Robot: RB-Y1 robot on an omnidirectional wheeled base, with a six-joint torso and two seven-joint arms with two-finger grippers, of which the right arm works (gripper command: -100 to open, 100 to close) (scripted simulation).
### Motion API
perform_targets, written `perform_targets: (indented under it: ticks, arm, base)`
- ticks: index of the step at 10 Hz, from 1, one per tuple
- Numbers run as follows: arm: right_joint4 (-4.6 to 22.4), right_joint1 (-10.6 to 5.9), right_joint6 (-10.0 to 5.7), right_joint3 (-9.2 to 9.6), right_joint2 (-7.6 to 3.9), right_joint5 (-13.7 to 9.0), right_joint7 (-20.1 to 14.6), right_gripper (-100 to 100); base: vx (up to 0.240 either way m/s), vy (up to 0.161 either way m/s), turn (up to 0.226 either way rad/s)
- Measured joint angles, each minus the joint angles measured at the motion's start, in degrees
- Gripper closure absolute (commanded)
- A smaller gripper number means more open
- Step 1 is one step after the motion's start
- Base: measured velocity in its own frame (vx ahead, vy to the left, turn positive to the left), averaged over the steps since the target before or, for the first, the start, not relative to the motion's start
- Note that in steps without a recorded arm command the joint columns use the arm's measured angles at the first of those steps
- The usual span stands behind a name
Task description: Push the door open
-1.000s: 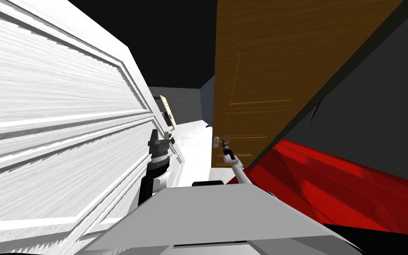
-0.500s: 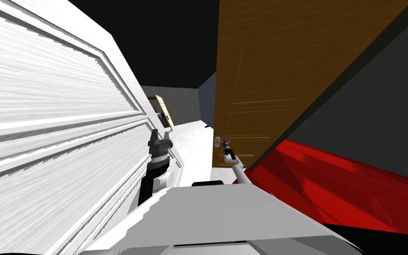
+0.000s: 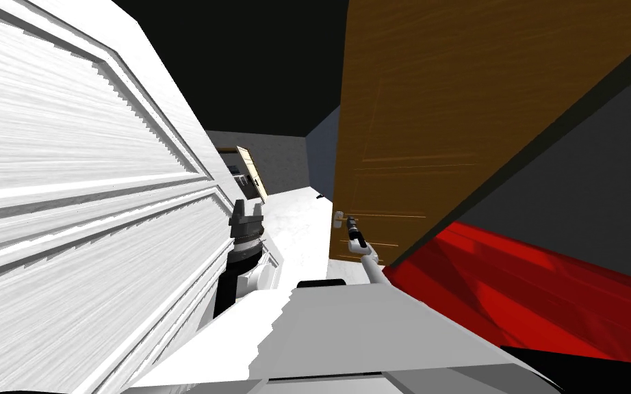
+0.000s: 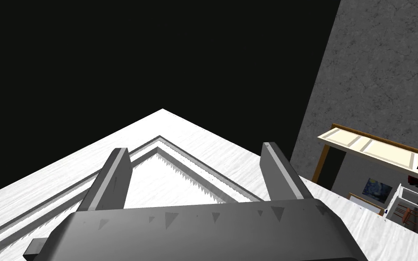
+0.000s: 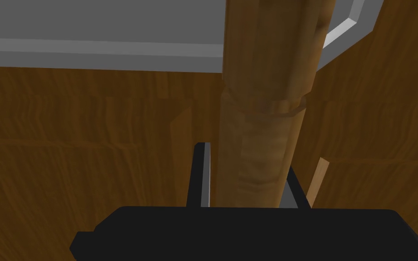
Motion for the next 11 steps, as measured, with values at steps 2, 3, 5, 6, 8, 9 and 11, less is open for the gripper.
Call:
perform_targets:
  ticks: [2, 3, 5, 6, 8, 9, 11]
  arm:
    - [0.40, -0.50, -0.20, -1.15, -0.42, -0.16, 0.48, 100]
    - [0.06, -0.50, 0.20, -1.75, -0.60, -0.27, 0.63, 100]
    - [0.48, -0.84, -0.27, -3.21, -0.61, -0.39, 1.35, 100]
    - [-0.95, -0.17, 0.39, -3.87, -0.30, -0.38, 1.76, 100]
    - [-1.77, 0.06, 0.89, -5.41, 0.11, -0.48, 2.65, 100]
    - [-2.23, 0.23, 0.92, -6.18, 0.50, -0.49, 3.08, 100]
    - [-0.03, -0.99, -0.29, -7.69, 0.14, -0.78, 3.44, 100]
  base:
    - [0.208, 0.058, -0.058]
    - [0.194, 0.076, -0.101]
    - [0.201, 0.075, -0.090]
    - [0.211, 0.066, -0.107]
    - [0.187, 0.073, -0.093]
    - [0.154, 0.062, -0.058]
    - [0.150, 0.072, -0.090]
